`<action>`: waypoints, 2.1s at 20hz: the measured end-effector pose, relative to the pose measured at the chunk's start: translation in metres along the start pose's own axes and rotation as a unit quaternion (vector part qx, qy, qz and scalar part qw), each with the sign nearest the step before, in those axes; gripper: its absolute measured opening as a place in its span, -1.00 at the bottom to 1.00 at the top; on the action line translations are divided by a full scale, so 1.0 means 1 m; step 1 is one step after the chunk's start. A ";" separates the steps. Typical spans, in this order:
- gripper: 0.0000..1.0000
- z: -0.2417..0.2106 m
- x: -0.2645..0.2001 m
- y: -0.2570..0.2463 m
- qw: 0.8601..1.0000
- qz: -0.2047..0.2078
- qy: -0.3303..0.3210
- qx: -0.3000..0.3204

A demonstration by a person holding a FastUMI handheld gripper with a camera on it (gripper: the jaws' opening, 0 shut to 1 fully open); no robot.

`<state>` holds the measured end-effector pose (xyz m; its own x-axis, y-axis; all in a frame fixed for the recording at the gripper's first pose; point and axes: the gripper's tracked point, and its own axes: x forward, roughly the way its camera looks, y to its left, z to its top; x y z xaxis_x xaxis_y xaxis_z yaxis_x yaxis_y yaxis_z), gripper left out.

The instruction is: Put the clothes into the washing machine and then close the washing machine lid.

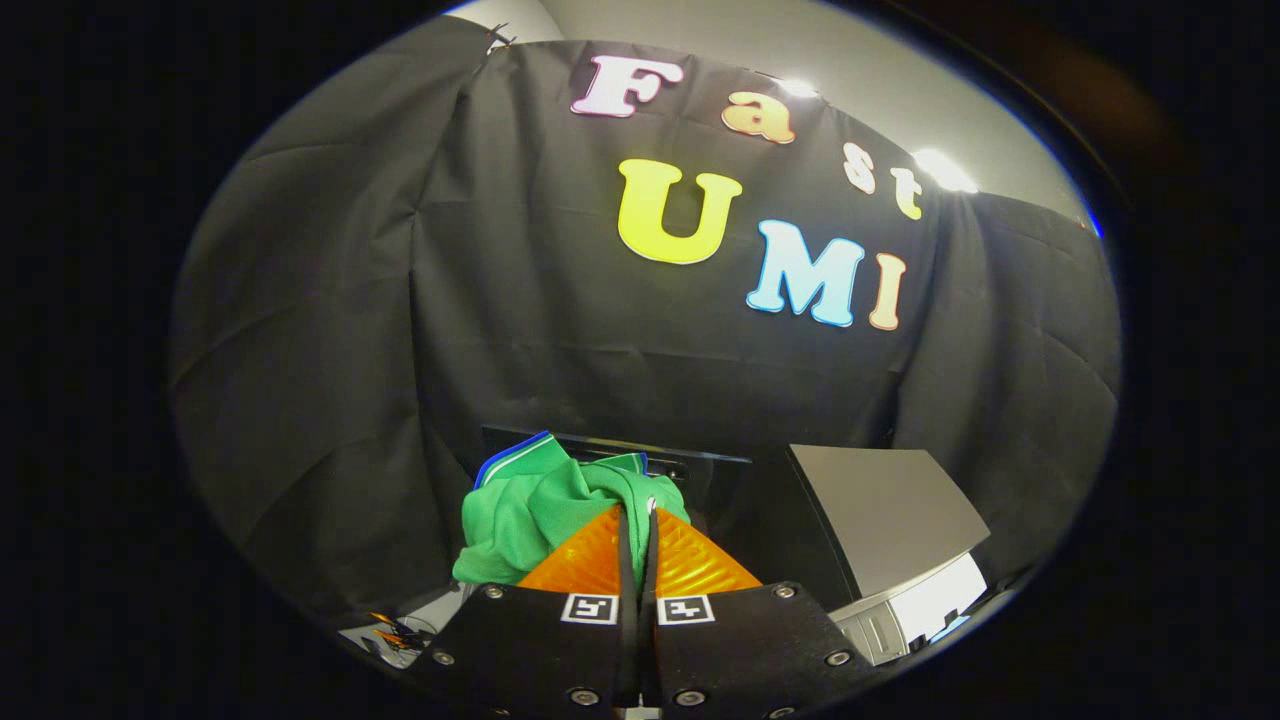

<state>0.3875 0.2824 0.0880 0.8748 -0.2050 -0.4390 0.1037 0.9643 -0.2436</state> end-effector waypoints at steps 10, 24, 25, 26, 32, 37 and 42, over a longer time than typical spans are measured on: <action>-1.00 -0.060 0.079 0.017 0.997 0.032 0.068 0.011; -1.00 -0.154 0.161 0.025 0.982 0.055 0.177 0.042; -0.99 -0.159 0.166 0.025 0.980 0.057 0.184 0.043; -0.99 -0.164 0.165 0.027 0.979 0.059 0.190 0.043; -0.99 -0.192 0.193 0.030 0.972 0.068 0.218 0.049; -0.99 -0.217 0.199 0.040 0.966 0.081 0.241 0.045; -0.99 -0.232 0.202 0.043 0.962 0.086 0.255 0.038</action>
<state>0.4585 0.2439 -0.2118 0.5383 -0.0791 -0.8391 0.0294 0.9967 -0.0751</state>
